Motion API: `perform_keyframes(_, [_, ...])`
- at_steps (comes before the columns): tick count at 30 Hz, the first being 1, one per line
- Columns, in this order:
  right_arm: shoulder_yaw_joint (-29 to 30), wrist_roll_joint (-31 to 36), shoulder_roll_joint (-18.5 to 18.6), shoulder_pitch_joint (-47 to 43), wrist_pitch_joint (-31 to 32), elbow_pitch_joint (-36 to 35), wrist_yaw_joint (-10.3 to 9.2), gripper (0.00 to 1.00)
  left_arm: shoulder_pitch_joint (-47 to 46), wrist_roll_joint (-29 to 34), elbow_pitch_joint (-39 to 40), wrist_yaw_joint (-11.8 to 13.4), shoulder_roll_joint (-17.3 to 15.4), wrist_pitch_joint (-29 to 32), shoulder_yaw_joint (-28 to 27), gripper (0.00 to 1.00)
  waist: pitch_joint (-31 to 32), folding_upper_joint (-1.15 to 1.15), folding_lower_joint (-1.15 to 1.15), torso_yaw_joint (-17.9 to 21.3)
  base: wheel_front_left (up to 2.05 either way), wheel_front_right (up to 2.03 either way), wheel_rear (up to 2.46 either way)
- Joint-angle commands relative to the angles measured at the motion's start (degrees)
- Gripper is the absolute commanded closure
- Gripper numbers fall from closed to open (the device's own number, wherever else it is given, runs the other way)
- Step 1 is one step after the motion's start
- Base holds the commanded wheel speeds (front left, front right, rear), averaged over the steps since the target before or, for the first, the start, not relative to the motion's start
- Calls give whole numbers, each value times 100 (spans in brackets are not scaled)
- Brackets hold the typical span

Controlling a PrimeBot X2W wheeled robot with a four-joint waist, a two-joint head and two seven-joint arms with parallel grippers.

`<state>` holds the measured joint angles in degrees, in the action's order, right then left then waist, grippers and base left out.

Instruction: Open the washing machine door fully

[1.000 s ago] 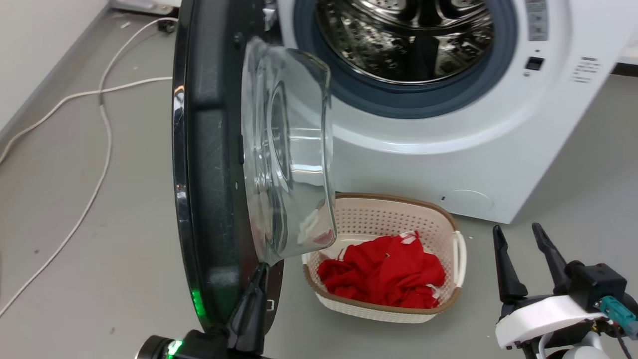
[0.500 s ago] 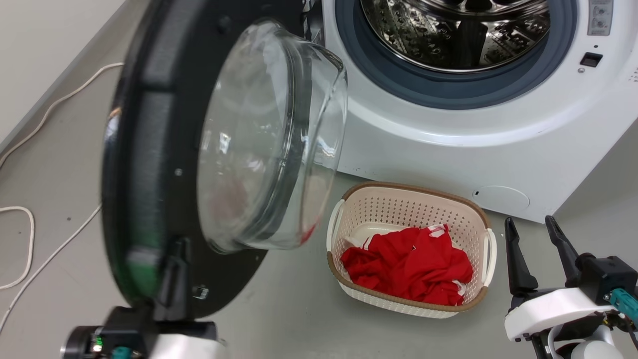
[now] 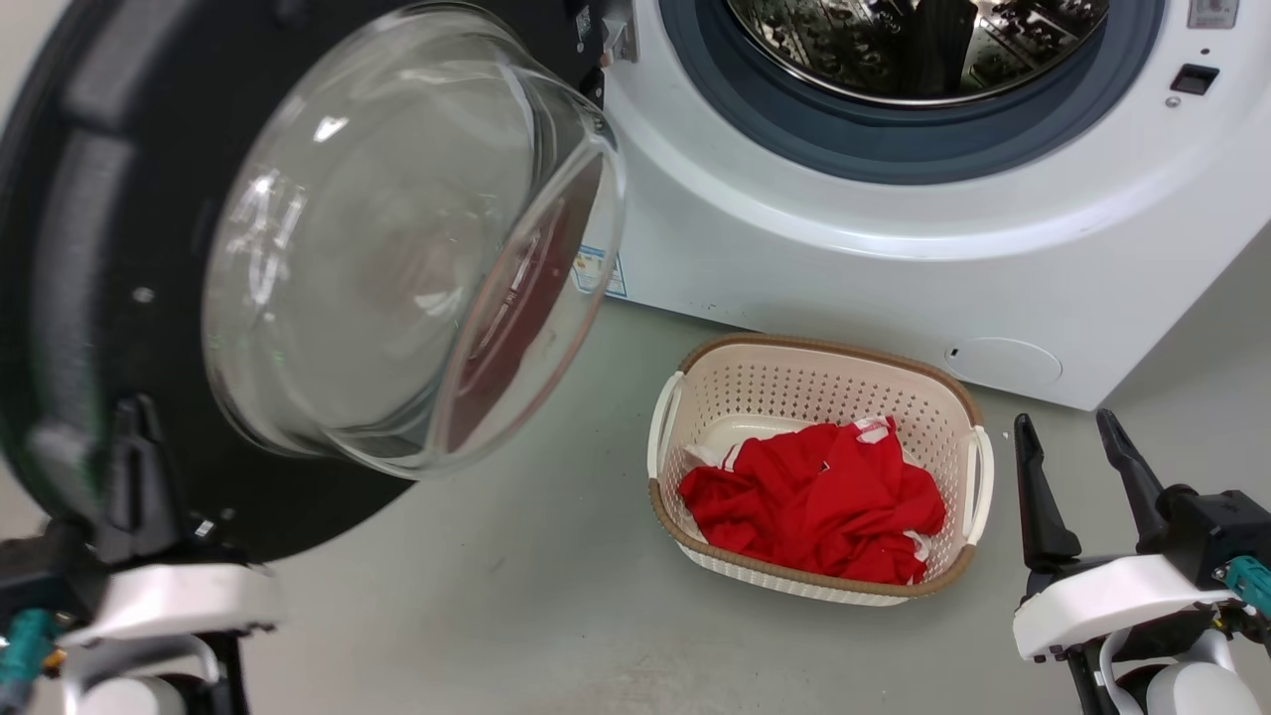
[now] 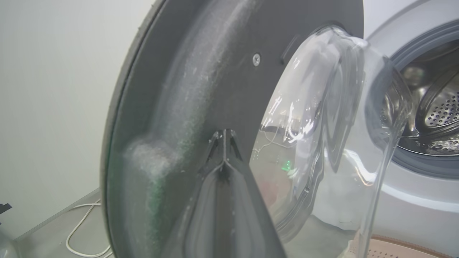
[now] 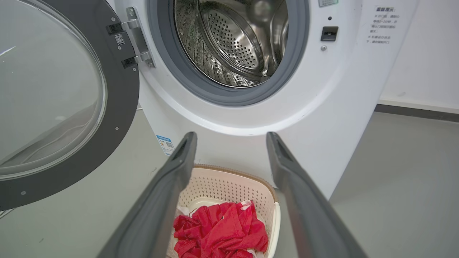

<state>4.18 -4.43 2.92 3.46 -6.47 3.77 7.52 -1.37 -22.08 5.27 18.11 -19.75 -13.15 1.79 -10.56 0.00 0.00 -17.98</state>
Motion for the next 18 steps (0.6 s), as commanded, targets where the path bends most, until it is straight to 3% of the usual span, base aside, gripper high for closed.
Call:
perform_keyframes(1, [8,41,-9,80,13,-22,-6,0,-107,-49,-45,-3,-55,-44,-91,100,-26,0,0,21,0,0,0])
perform_keyframes(12, [-8,-6,-9,170,13,55,-5,0,-769,-349,-1180,-539,-303,-199,-709,100,-136,0,0,193,0,0,0])
perform_keyframes(18, [-13,19,-9,195,-29,106,-5,0,-808,-208,-1305,-679,-147,-208,-1008,100,-102,0,0,294,0,0,0])
